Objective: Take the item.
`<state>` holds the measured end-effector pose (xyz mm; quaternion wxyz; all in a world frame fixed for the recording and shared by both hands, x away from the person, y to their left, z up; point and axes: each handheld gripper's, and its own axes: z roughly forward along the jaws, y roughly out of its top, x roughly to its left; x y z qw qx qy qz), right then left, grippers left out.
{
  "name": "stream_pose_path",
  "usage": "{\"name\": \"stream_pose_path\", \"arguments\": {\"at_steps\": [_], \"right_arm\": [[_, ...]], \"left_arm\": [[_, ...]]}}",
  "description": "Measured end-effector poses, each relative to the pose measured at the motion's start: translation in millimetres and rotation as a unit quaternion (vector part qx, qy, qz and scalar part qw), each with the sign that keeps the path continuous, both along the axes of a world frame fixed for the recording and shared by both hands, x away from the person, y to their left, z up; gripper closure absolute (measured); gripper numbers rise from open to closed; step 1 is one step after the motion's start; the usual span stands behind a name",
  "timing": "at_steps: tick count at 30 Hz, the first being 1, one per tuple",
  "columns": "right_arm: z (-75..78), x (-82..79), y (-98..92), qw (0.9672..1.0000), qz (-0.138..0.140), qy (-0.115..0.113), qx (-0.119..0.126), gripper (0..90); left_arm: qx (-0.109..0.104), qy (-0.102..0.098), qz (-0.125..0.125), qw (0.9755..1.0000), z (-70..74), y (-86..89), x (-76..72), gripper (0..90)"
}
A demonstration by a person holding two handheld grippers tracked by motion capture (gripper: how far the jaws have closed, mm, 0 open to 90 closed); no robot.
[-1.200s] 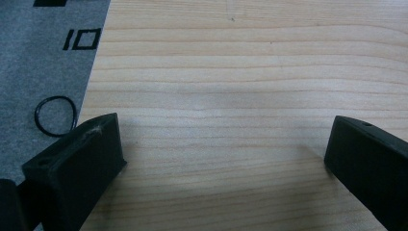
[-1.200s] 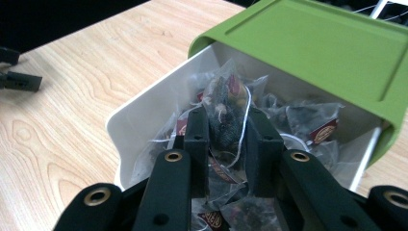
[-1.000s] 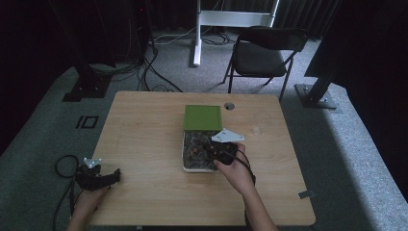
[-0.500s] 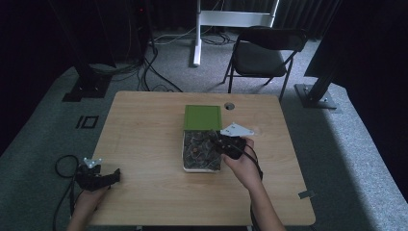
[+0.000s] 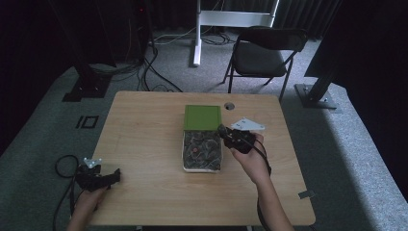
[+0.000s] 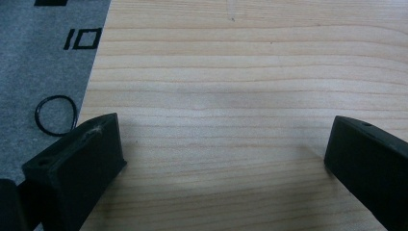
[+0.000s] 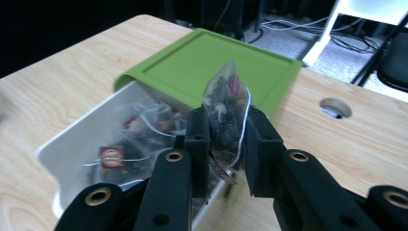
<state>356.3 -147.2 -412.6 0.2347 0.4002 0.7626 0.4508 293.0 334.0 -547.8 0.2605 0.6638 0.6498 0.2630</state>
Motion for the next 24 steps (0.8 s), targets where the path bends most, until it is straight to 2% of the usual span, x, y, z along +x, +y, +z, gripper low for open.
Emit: {"name": "stream_pose_path", "arguments": {"at_steps": [9, 22, 24], "right_arm": [[-0.9, 12.8, -20.1, 0.9996, -0.028, -0.001, 0.006, 75.1], [-1.8, 34.5, -52.2, 0.9973, -0.072, 0.010, 0.013, 75.1], [-1.9, 36.6, -57.3, 0.9969, -0.078, 0.003, 0.012, 75.1]], "left_arm": [[-0.001, -0.001, 0.002, 1.0000, -0.1, -0.4, -0.3, 0.3], [0.000, -0.001, 0.003, 1.0000, -0.1, -0.5, -0.6, 0.3], [0.000, 0.000, 0.003, 1.0000, -0.1, -0.5, -0.6, 0.3]]}}
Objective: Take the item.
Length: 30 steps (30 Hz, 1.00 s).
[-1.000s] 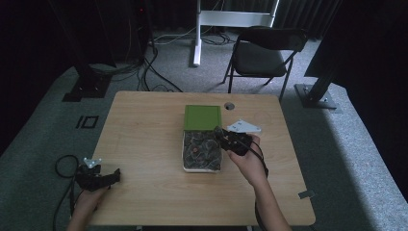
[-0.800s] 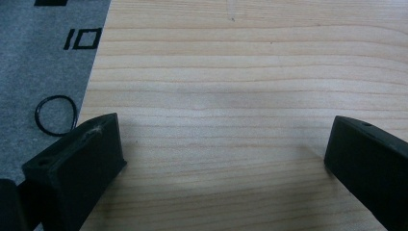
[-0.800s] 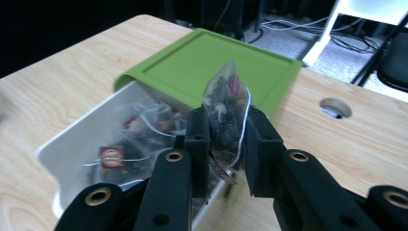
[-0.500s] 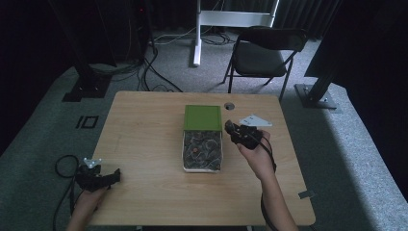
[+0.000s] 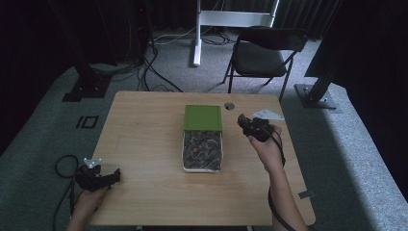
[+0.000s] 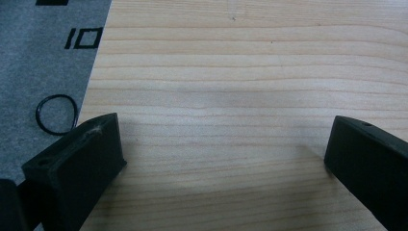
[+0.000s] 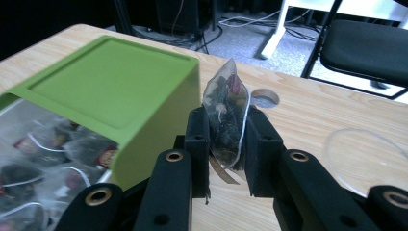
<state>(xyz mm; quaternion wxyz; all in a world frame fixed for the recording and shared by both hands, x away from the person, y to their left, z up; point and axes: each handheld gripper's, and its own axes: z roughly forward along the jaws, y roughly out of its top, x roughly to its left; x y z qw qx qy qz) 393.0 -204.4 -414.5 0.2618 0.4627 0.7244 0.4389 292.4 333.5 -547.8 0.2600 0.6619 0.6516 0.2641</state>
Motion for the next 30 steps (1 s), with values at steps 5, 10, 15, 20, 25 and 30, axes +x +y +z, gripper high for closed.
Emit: {"name": "stream_pose_path", "arguments": {"at_steps": [5, 10, 15, 20, 25, 30], "right_arm": [[-0.3, 7.8, -12.9, 0.9998, -0.019, 0.004, -0.006, 75.1], [0.2, 17.5, -25.0, 0.9992, -0.039, 0.007, -0.005, 75.1], [-0.7, 26.7, -38.0, 0.9979, -0.064, 0.010, 0.002, 75.1], [-5.1, 37.1, -50.1, 0.9959, -0.089, 0.016, 0.008, 75.1], [-10.9, 46.5, -57.1, 0.9936, -0.109, 0.030, 0.010, 75.1], [-13.6, 56.9, -60.1, 0.9918, -0.121, 0.041, 0.000, 75.0]], "left_arm": [[0.000, 0.000, 0.000, 1.0000, 0.0, 0.0, 0.0, 0.3], [0.000, 0.000, 0.000, 1.0000, 0.0, 0.0, 0.0, 0.3], [0.000, 0.000, 0.000, 1.0000, 0.0, 0.0, 0.0, 0.3], [0.000, 0.000, 0.000, 1.0000, 0.0, 0.0, 0.0, 0.3], [0.000, 0.000, 0.000, 1.0000, 0.0, 0.0, 0.0, 0.3], [0.000, 0.000, 0.000, 1.0000, 0.0, 0.0, 0.0, 0.3]]}}
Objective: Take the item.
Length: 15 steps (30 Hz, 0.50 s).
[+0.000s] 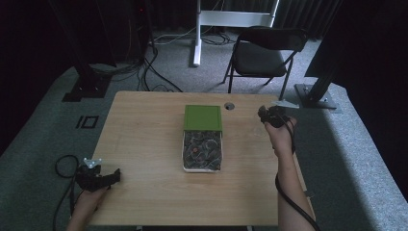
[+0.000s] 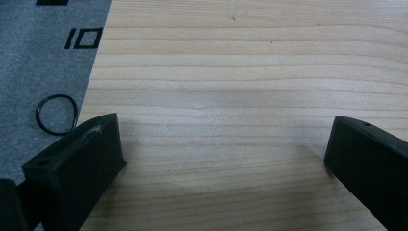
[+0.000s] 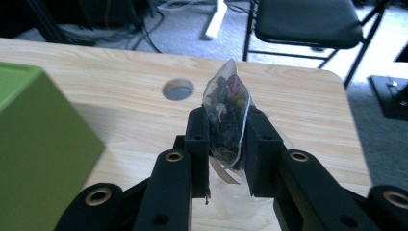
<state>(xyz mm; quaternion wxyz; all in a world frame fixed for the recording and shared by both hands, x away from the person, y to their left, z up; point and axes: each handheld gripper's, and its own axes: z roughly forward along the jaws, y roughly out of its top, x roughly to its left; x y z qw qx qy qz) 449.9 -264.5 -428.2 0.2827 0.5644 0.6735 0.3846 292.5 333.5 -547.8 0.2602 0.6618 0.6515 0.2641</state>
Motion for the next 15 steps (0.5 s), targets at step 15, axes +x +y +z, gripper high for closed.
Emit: {"name": "stream_pose_path", "arguments": {"at_steps": [15], "right_arm": [[-12.4, 18.6, -4.7, 0.9993, -0.020, 0.028, -0.015, 74.9]], "left_arm": [[0.000, 0.000, 0.000, 1.0000, 0.0, 0.0, 0.0, 0.3]]}}
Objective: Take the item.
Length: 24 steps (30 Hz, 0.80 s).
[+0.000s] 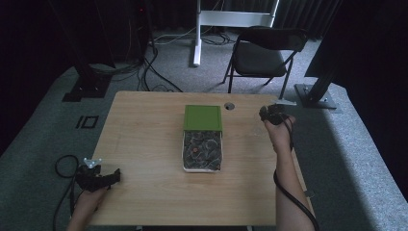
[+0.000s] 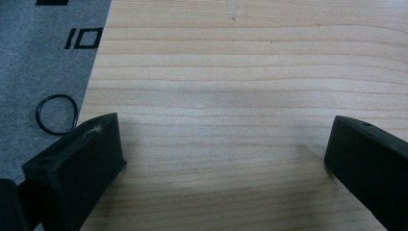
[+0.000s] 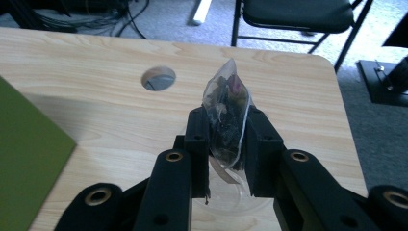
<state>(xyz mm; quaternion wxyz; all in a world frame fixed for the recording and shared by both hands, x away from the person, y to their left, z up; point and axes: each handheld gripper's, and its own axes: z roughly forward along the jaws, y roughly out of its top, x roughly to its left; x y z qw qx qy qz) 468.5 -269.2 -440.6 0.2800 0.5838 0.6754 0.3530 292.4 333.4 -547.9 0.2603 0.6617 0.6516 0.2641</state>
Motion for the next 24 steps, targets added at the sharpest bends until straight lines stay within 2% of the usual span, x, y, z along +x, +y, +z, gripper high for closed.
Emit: {"name": "stream_pose_path", "arguments": {"at_steps": [2, 6, 8, 13, 15, 21, 24], "right_arm": [[-6.4, 1.7, -1.5, 0.9999, -0.005, 0.010, 0.000, 74.5], [-9.4, 2.0, -2.6, 0.9999, -0.007, 0.013, 0.007, 71.0], [-9.8, 2.4, -2.6, 0.9998, -0.007, 0.013, 0.012, 62.9], [-7.3, 1.3, -3.3, 0.9998, -0.008, 0.015, 0.011, 54.7], [-5.5, -0.8, -3.9, 0.9998, -0.009, 0.010, 0.014, 50.8], [-6.0, -10.9, -0.7, 0.9990, 0.002, -0.002, 0.045, 34.2], [-7.2, -17.0, 0.7, 0.9989, 0.003, -0.009, 0.046, 30.1]], "left_arm": [[0.000, 0.000, 0.000, 1.0000, 0.0, 0.0, 0.0, 0.3], [0.000, 0.000, 0.000, 1.0000, 0.0, 0.1, 0.0, 0.3], [0.000, 0.000, 0.000, 1.0000, 0.0, 0.0, 0.0, 0.3], [0.000, 0.000, 0.000, 1.0000, 0.0, 0.0, 0.0, 0.3], [0.000, 0.000, 0.000, 1.0000, 0.0, 0.0, 0.0, 0.3], [0.000, 0.000, 0.000, 1.0000, 0.0, 0.0, 0.0, 0.3], [0.000, 0.000, 0.000, 1.0000, 0.0, 0.0, 0.0, 0.3]]}}
